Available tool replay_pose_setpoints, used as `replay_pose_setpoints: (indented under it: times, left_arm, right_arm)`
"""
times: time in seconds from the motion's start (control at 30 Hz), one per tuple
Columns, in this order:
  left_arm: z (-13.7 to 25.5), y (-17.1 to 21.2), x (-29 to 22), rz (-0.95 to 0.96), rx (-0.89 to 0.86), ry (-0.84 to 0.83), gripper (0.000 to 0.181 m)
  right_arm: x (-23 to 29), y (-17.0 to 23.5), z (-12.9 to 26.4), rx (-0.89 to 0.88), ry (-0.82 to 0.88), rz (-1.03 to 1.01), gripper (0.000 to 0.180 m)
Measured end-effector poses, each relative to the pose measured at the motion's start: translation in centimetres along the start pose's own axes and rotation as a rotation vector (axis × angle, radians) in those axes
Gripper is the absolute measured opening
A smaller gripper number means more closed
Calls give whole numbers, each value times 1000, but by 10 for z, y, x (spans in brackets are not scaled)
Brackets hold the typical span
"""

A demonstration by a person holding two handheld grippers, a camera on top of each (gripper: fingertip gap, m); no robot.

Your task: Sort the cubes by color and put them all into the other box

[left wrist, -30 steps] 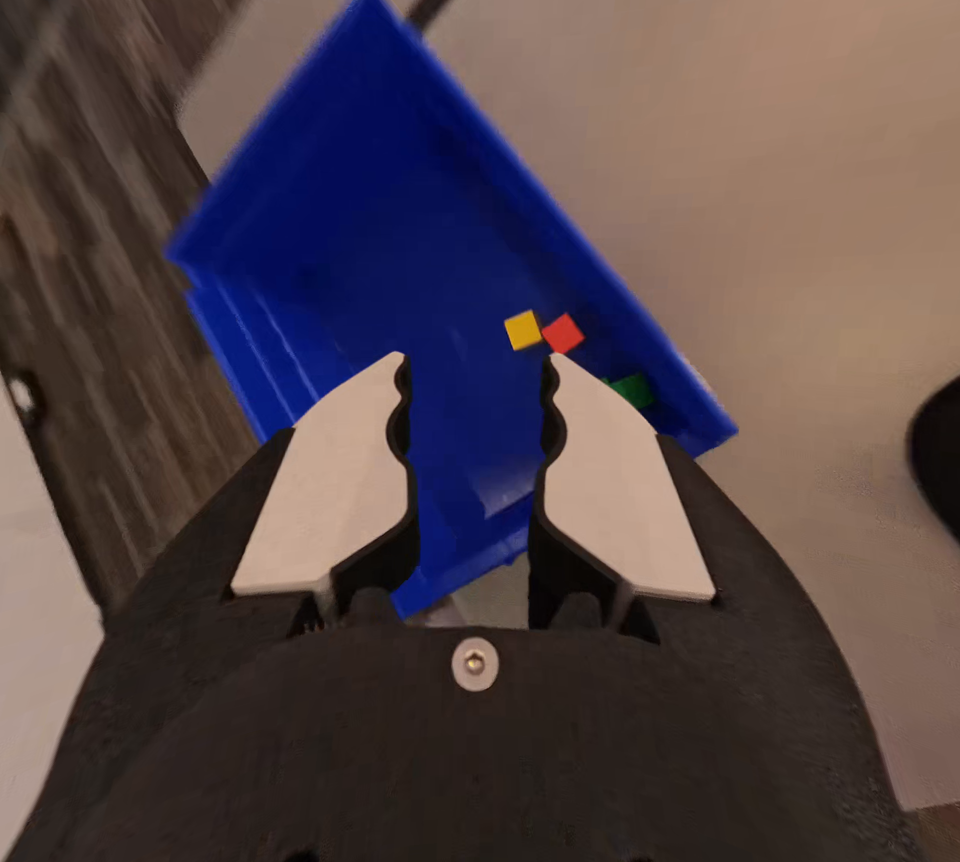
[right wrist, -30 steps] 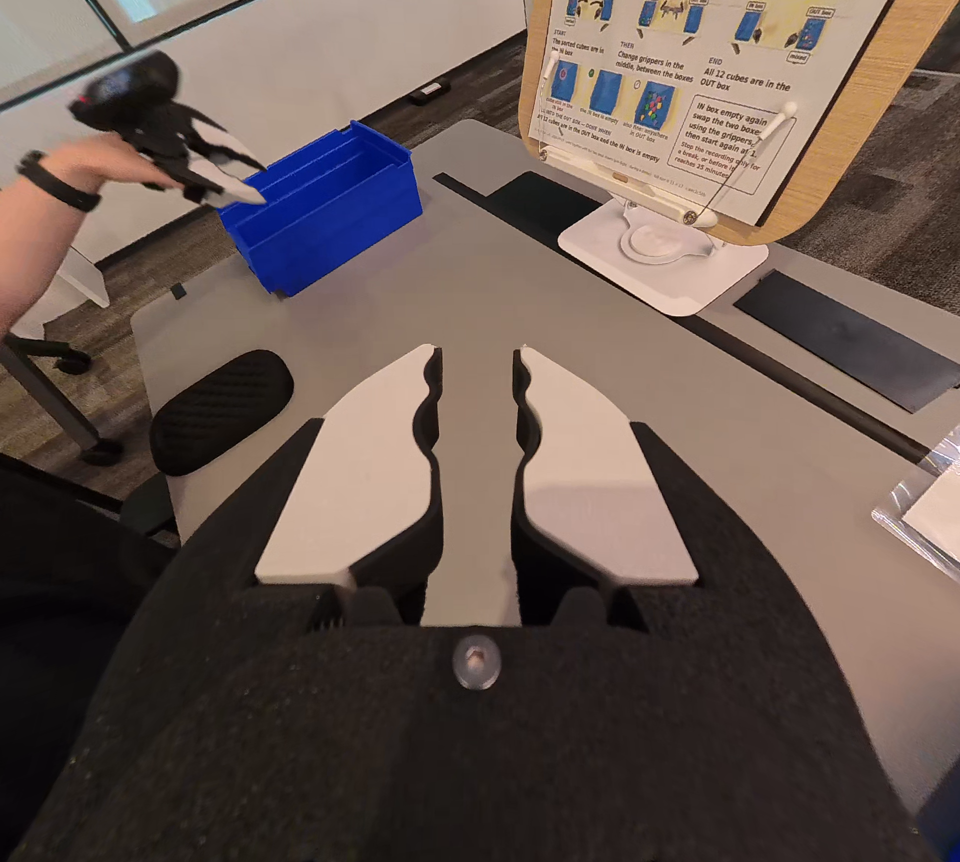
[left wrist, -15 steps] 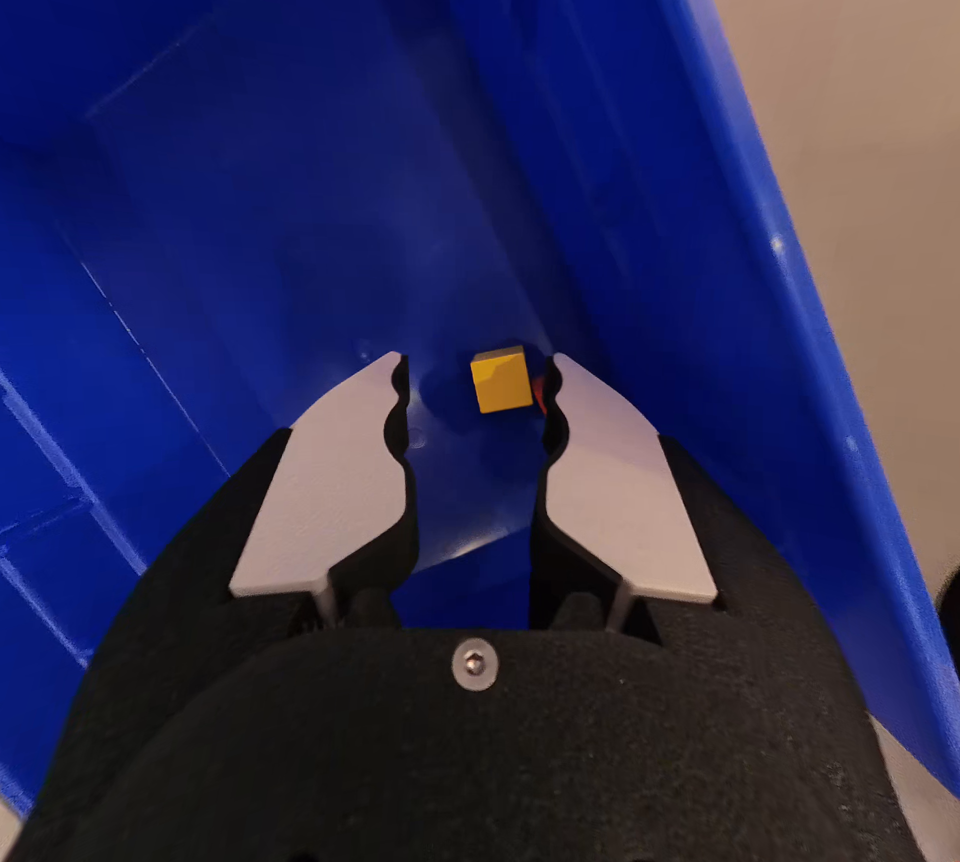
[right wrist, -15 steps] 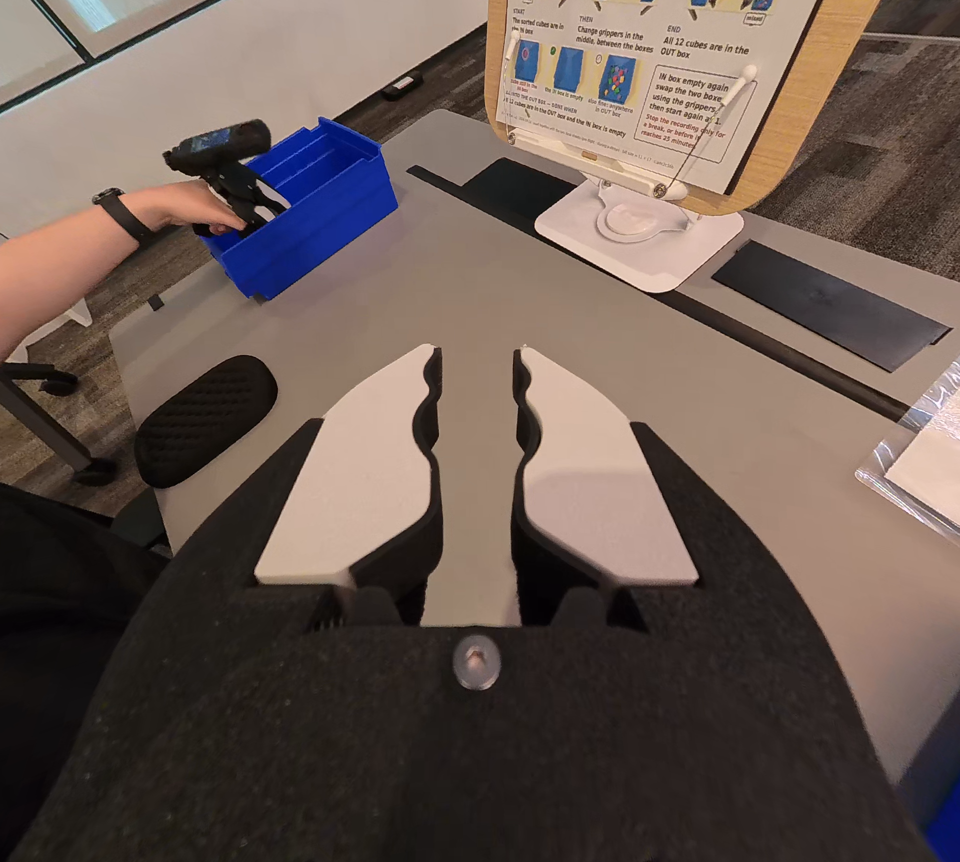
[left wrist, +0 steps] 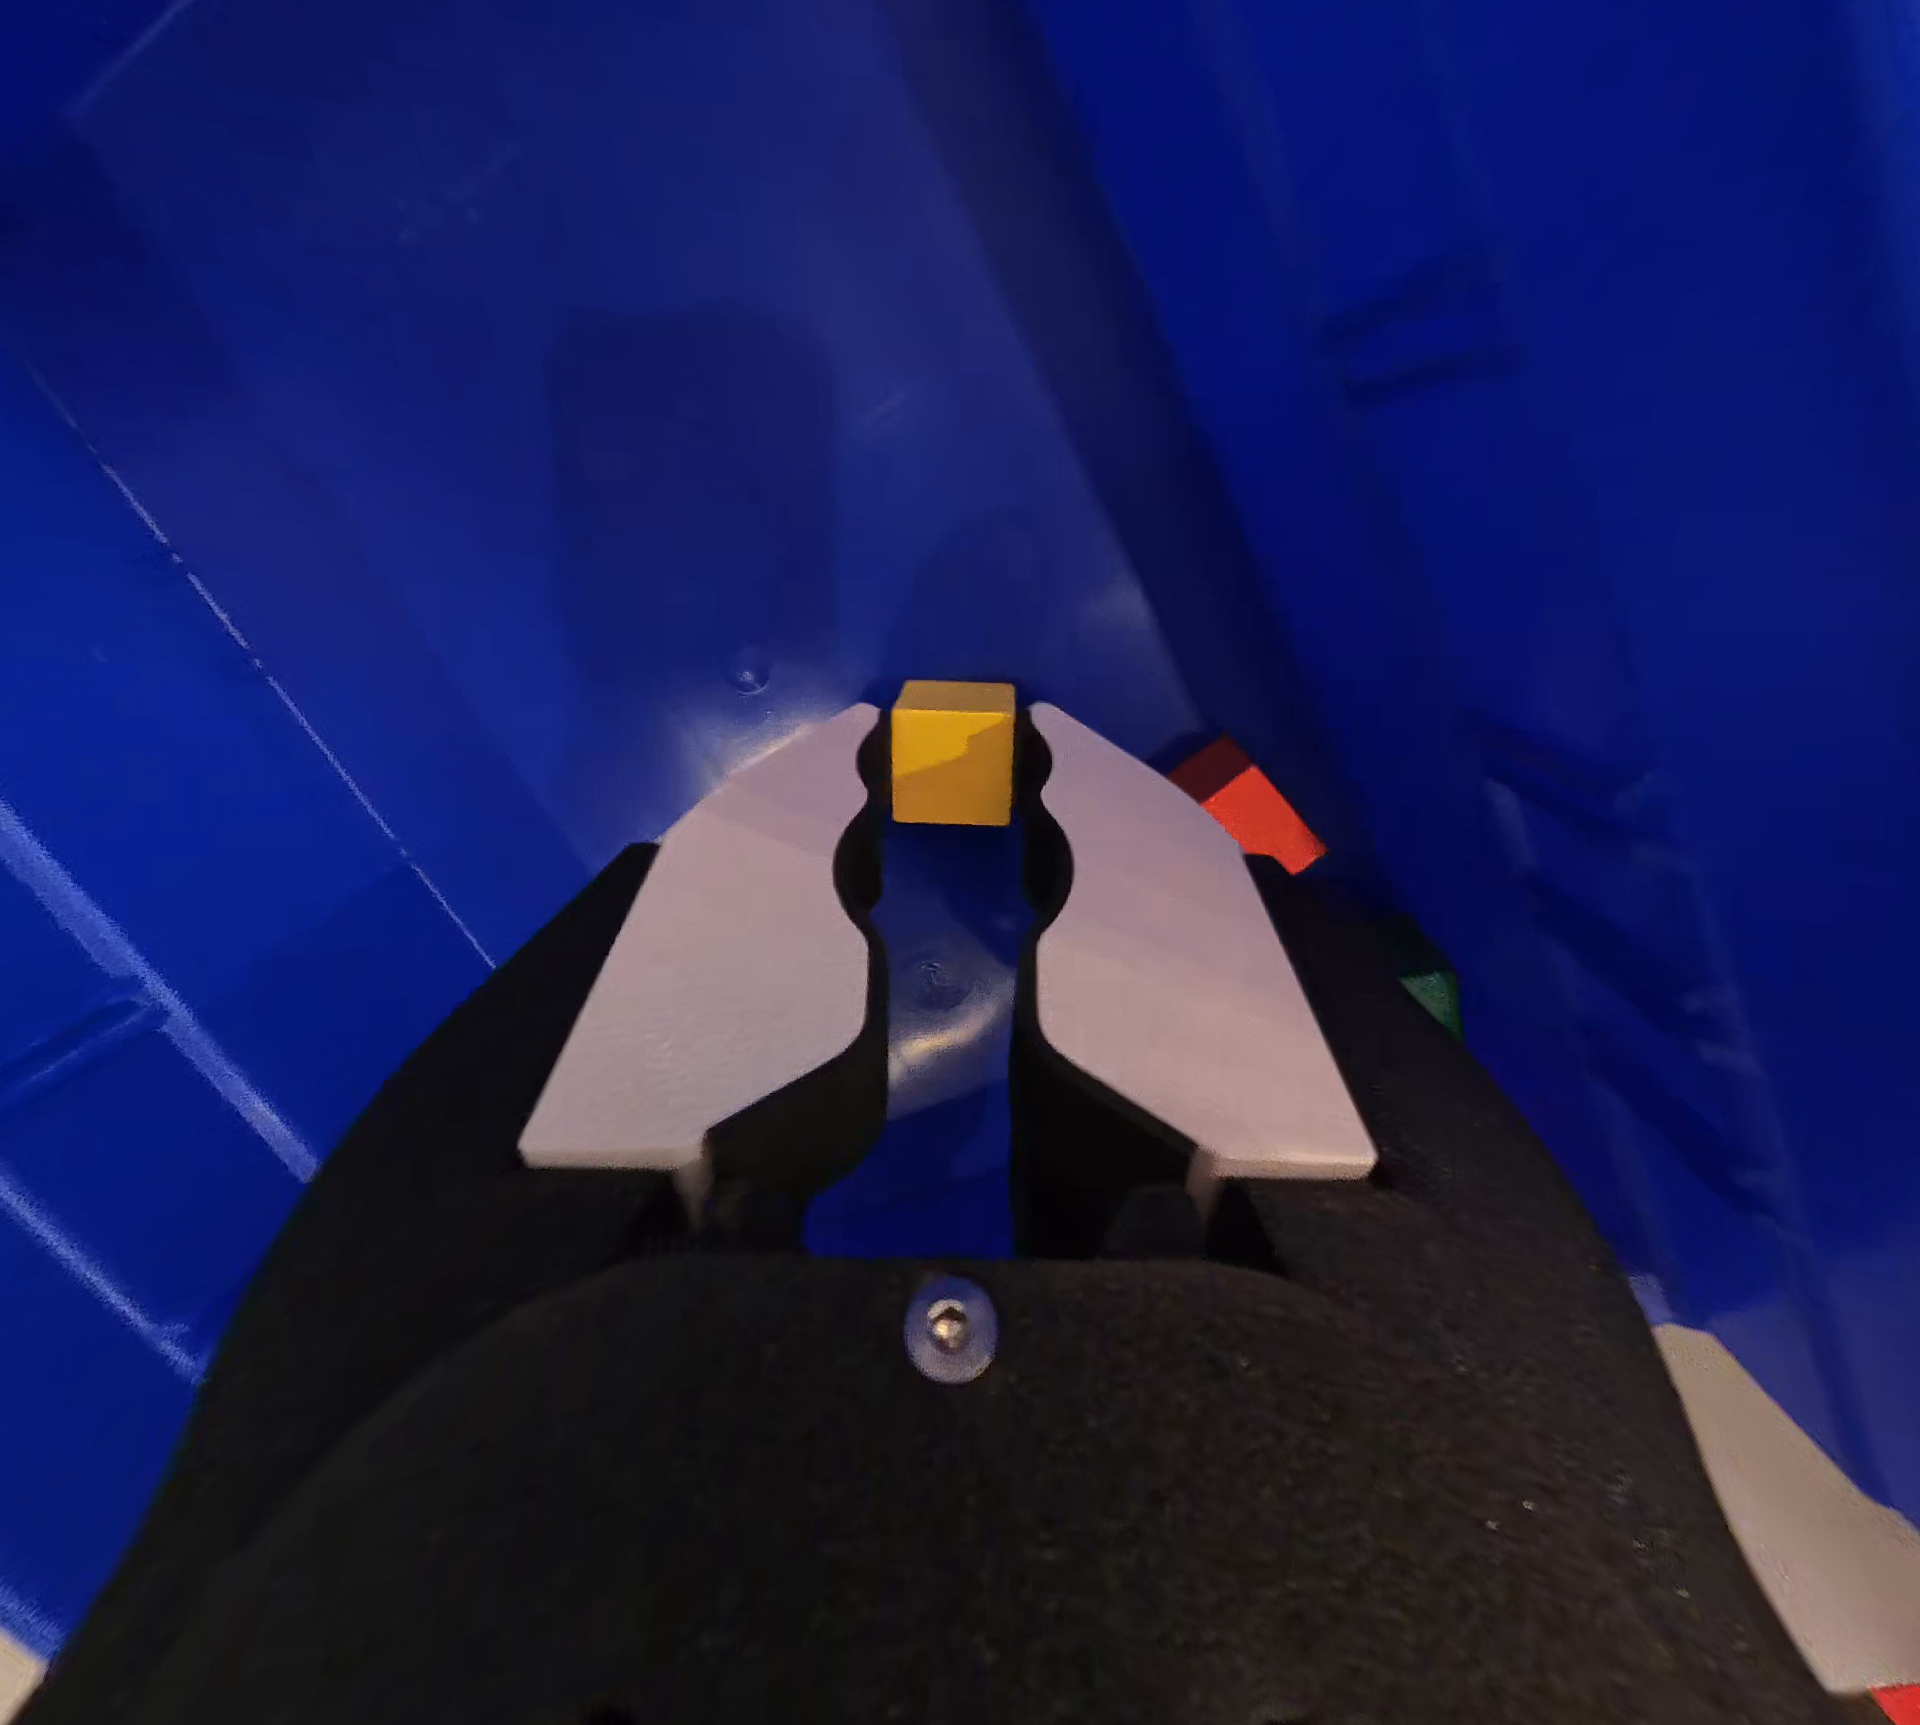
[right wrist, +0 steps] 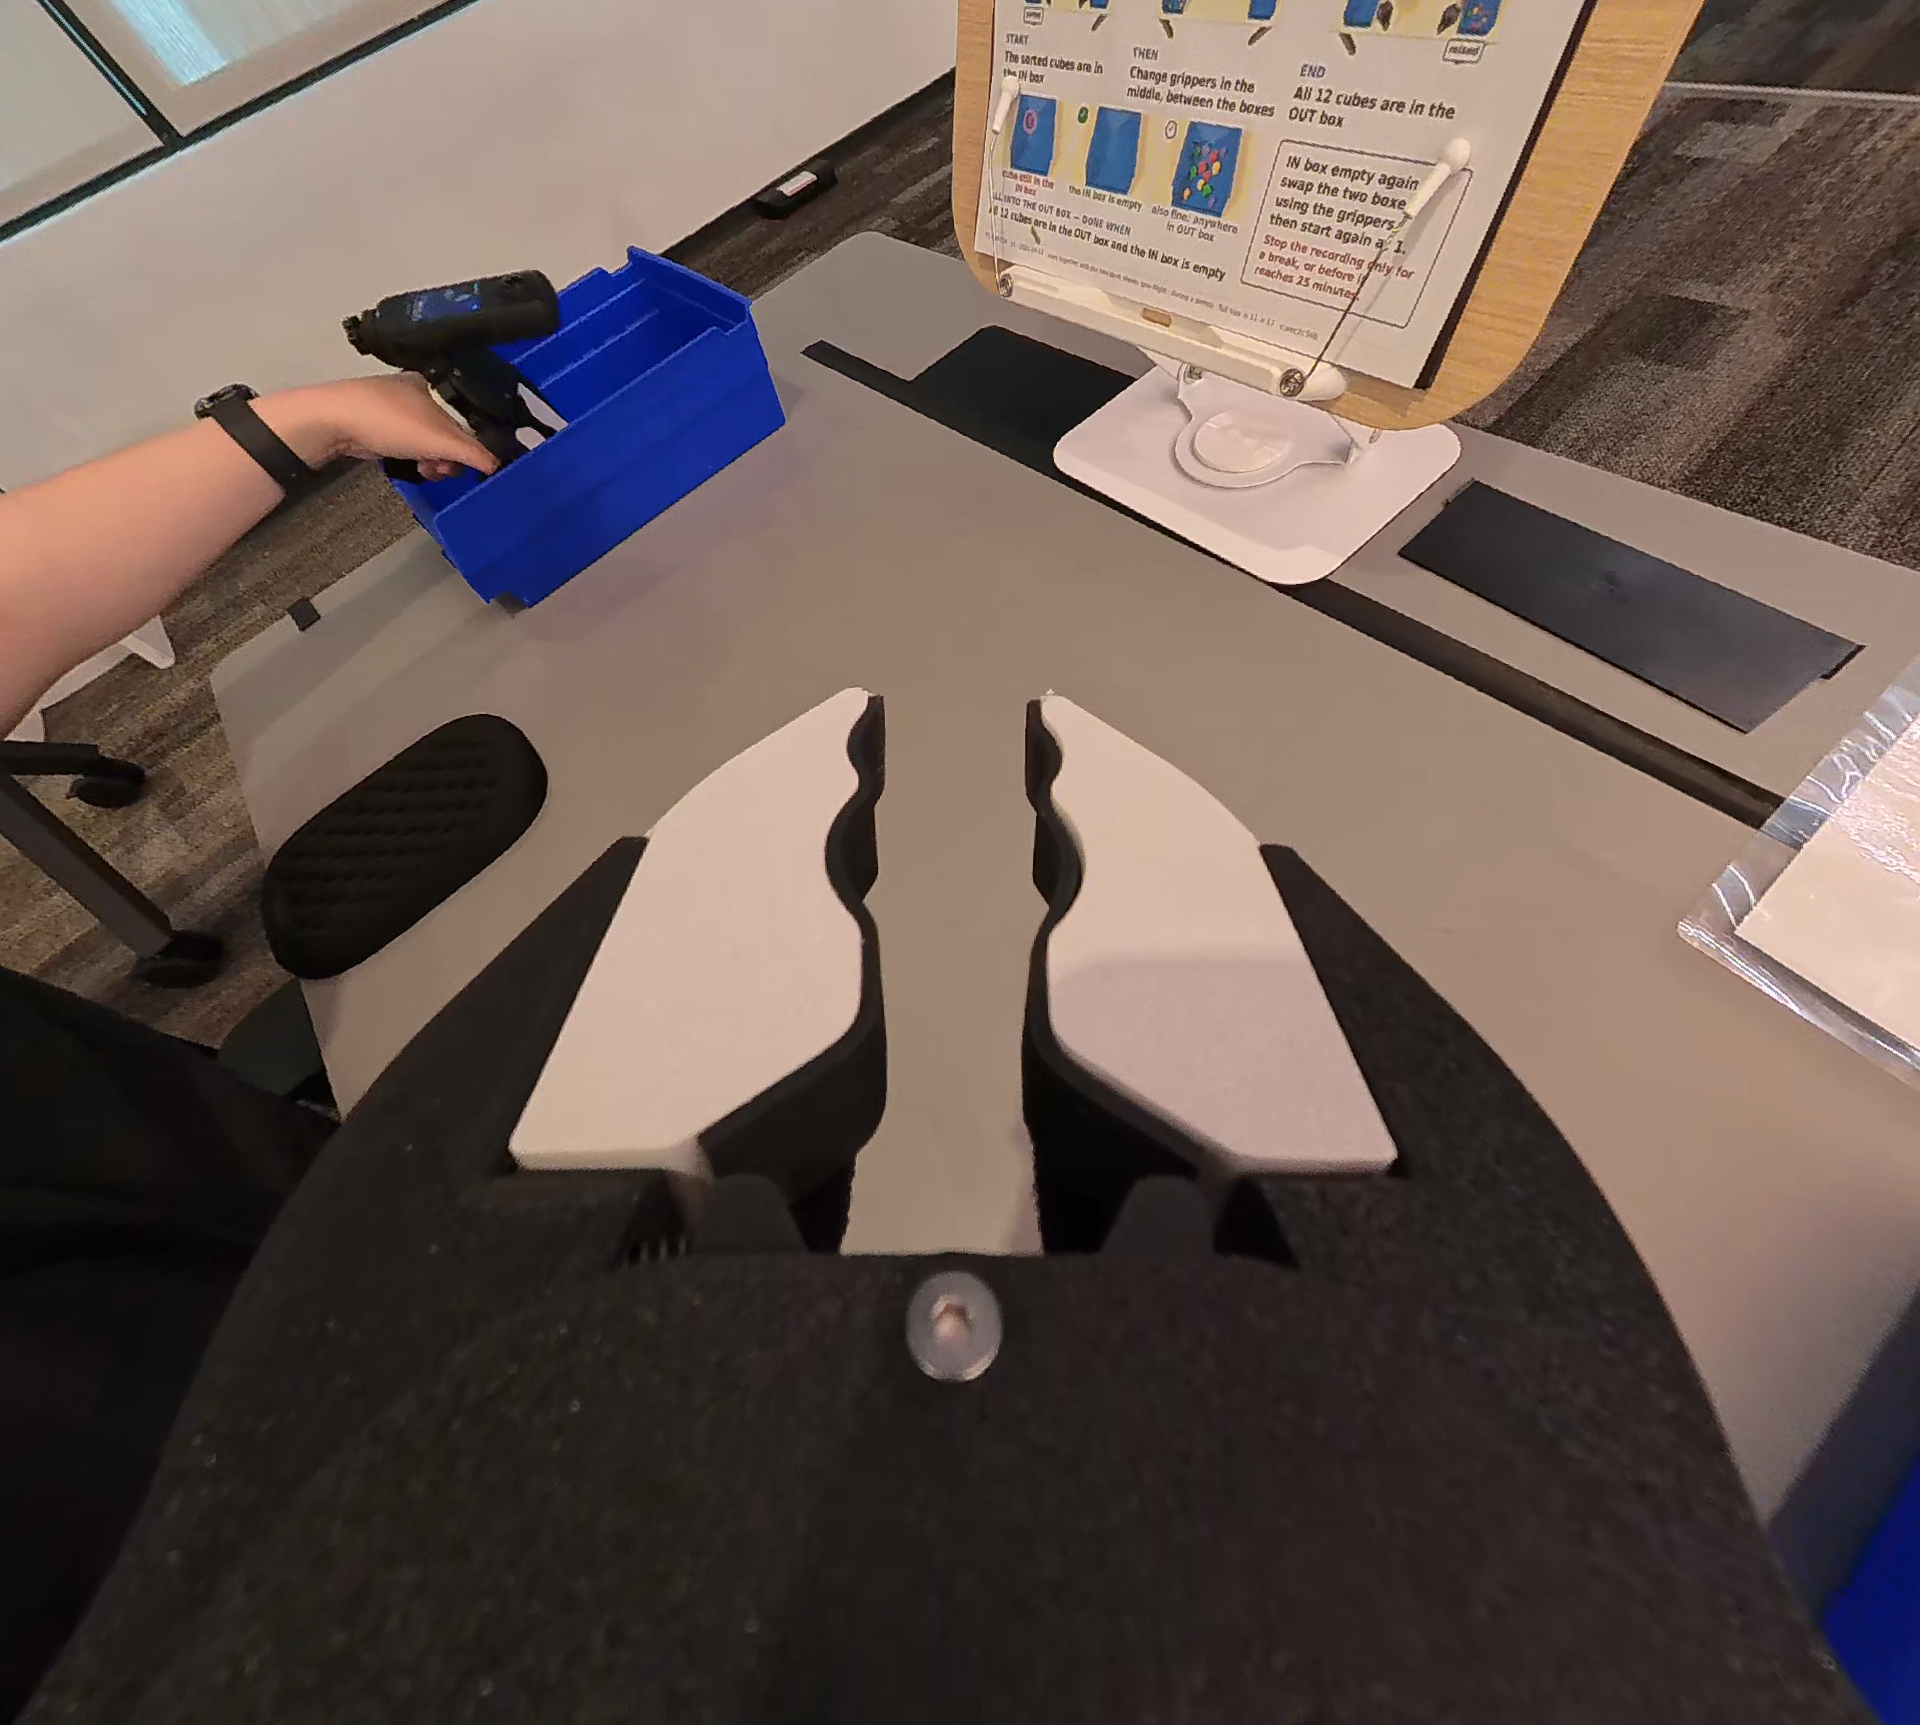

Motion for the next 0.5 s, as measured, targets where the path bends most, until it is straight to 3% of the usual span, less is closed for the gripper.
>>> replay_pose_setpoints:
  times: [0.13, 0.27, 0.37, 0.5]
  left_arm:
    - [29, -11, 14, 16, -132, -49, 22]
    - [108, -47, 14, 15, -452, -49, 22]
    - [171, -77, -21, -113, -698, -36, 22]
    - [240, -116, -118, -362, -1036, 77, 22]
  right_arm:
    - [-2, 0, 1, -8, 5, 3, 25]
    - [-3, -6, -4, -38, 16, 8, 24]
    - [11, -16, -20, -78, -45, 56, 23]
    - [51, -20, -52, -76, -243, 118, 23]
Point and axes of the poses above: each gripper's, where its closed fingertips meet, z back along the fingers, y out of its underside, x = y × z across the jaws, the point moved 3 cm from there along z, back along the fingers, and after that the axes turned 1 degree about z, right-handed, at the moved point
